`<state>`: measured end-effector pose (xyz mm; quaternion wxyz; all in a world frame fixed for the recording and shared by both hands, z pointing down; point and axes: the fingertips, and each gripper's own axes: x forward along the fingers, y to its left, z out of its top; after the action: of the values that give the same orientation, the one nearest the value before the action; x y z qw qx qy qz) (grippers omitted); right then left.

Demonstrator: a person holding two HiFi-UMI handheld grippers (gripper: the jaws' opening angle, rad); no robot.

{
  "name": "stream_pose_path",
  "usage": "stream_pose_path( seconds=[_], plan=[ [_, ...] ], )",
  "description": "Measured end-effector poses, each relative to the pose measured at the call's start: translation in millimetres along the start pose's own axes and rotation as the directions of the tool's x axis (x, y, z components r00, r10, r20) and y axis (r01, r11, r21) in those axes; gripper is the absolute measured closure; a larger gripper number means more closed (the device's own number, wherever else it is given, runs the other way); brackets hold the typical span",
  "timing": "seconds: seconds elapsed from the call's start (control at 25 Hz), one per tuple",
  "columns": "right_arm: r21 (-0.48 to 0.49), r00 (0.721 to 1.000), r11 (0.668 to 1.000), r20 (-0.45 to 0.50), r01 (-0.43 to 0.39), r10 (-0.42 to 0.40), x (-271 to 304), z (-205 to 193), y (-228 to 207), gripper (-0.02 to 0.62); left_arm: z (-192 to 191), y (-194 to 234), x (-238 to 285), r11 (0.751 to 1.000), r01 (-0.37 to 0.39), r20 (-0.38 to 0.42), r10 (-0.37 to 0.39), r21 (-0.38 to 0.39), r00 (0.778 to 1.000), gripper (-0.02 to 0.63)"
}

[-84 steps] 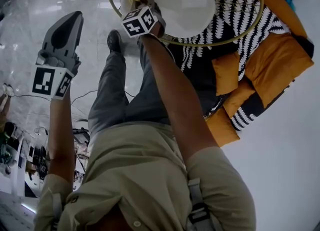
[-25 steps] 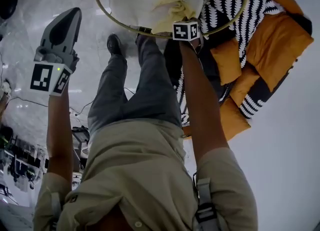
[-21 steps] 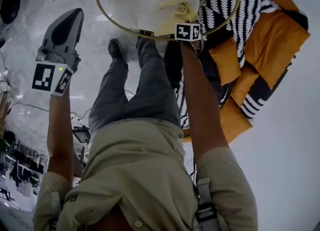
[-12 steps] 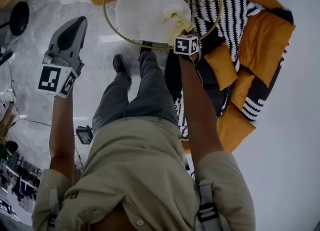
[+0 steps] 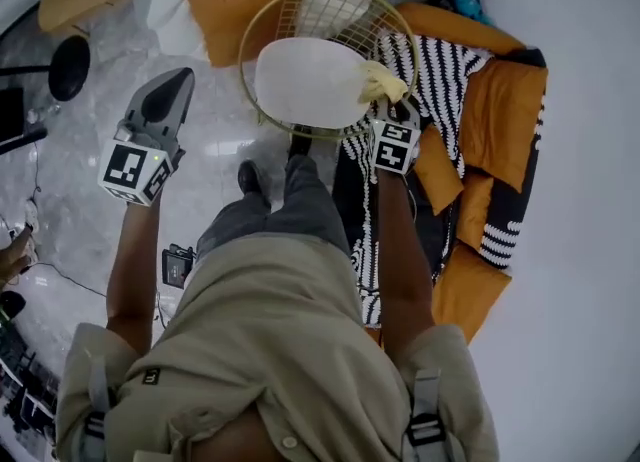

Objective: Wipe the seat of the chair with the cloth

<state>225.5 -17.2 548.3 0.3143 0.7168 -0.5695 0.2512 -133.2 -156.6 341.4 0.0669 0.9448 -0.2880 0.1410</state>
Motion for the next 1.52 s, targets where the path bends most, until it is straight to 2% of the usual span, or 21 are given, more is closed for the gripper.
stream_pose_path(
  seconds=[0.12, 0.24, 0.48, 0.68, 0.76, 0.84, 1.0, 1.08, 1.16, 1.28, 1.44, 1.52],
  plan=[
    [0.007, 0.987, 1.000, 0.162, 0.002, -0.003, -62, 53, -7, 0.555, 29, -2, -36, 1.000, -0.006, 0.044, 0.005, 0.018, 0.999, 0.592],
    [0.006, 0.946, 1.000, 0.325, 0.004, -0.006, -128, 116, -9, 0.555, 62, 2, -66, 0.999, -0.018, 0.098, 0.012, 0.051, 0.995, 0.591],
    [0.016, 0.810, 0.999, 0.586, -0.049, 0.031, -271, 210, -1, 0.555, 117, -4, -128, 0.996, -0.028, 0.168, 0.013, 0.087, 0.986, 0.591],
    [0.011, 0.699, 0.995, 0.713, -0.097, 0.060, -372, 252, 1, 0.555, 154, -21, -165, 0.992, -0.026, 0.244, -0.004, 0.123, 0.970, 0.591],
    [0.012, 0.668, 0.993, 0.741, -0.115, 0.069, -400, 261, 0, 0.555, 166, -29, -176, 0.990, -0.024, 0.268, -0.013, 0.137, 0.963, 0.591],
    [0.006, 0.654, 0.991, 0.752, -0.133, 0.084, -422, 266, 1, 0.555, 178, -38, -186, 0.988, -0.021, 0.287, -0.024, 0.152, 0.958, 0.591],
    [-0.026, 0.656, 0.987, 0.745, -0.155, 0.123, -451, 263, 10, 0.560, 194, -55, -206, 0.982, -0.019, 0.323, -0.043, 0.188, 0.945, 0.591],
    [-0.028, 0.647, 0.983, 0.749, -0.180, 0.140, -461, 256, 13, 0.560, 195, -63, -213, 0.979, -0.022, 0.340, -0.049, 0.202, 0.939, 0.592],
    [-0.028, 0.640, 0.982, 0.754, -0.189, 0.145, -468, 248, 13, 0.560, 187, -69, -217, 0.978, -0.019, 0.323, -0.050, 0.208, 0.945, 0.591],
    [-0.024, 0.644, 0.981, 0.751, -0.191, 0.143, -473, 245, 13, 0.560, 175, -69, -218, 0.979, -0.003, 0.275, -0.054, 0.203, 0.960, 0.592],
    [-0.020, 0.649, 0.980, 0.747, -0.196, 0.145, -478, 247, 16, 0.560, 197, -73, -218, 0.978, 0.005, 0.333, -0.075, 0.206, 0.940, 0.591],
    [-0.019, 0.649, 0.981, 0.747, -0.195, 0.144, -480, 246, 15, 0.560, 201, -75, -219, 0.978, 0.007, 0.341, -0.080, 0.211, 0.937, 0.591]
  ],
)
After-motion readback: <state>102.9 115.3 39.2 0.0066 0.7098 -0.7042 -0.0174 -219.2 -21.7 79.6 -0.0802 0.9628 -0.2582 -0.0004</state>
